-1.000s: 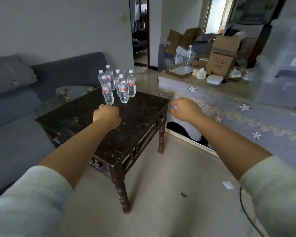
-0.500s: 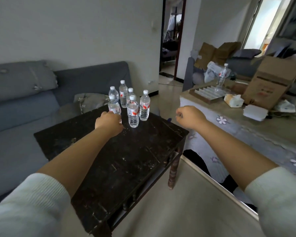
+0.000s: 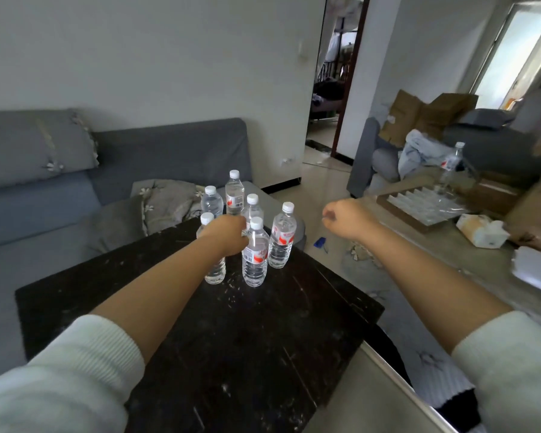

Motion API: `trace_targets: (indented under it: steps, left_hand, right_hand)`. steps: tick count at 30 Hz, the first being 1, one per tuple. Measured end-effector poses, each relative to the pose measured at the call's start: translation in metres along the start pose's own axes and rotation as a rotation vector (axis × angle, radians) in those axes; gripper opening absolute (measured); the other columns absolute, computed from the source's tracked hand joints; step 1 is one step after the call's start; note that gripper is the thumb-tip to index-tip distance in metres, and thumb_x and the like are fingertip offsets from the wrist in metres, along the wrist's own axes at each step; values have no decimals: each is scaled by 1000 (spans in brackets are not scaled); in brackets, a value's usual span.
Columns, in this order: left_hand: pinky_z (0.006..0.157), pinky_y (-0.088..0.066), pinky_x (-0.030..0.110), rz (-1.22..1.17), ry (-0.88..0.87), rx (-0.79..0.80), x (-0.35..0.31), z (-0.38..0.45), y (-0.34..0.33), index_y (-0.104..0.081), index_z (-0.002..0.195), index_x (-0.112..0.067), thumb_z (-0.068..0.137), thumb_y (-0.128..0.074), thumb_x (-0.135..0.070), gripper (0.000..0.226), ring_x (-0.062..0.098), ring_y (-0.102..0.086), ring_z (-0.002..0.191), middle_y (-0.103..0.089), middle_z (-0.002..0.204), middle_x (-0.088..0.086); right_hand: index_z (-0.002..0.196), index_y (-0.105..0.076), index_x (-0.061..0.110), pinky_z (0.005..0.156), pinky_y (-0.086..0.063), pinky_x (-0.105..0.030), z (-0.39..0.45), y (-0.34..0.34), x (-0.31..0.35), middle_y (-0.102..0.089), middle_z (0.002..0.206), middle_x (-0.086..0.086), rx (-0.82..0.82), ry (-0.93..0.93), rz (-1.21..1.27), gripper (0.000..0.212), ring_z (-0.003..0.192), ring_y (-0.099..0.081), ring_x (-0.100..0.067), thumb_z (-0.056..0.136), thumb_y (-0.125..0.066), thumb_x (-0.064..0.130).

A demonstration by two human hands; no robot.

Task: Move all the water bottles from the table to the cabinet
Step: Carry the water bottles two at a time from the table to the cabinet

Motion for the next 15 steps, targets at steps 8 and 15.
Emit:
trace_targets:
  steps: [8,15]
  left_hand:
    - [95,-46,37,-81,13,79,-2,88,-42,-41,135,-11,92,-52,-25,47,29,-51,122,-50,134,14]
    - [95,-49,39,-117,91,125,4,131,-66,-36,136,-16,91,-54,-34,52,29,-55,117,-53,128,13]
  right_hand:
    - [130,-51,7,94,-42,-31,89,-39,-2,-56,132,-14,109,17,16,37,119,-54,-28,94,-49,17]
    - [136,-43,11,102,-38,-36,173,-92,6,-44,136,-22,252,154,48,51,127,-44,-34,87,-57,15]
Point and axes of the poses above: each hand's wrist, its own z-axis towards the middle knuckle, its own y-axis out of the back of the hand, x = y × z, the point moved 7 cm from there along z, towards the middle knuckle
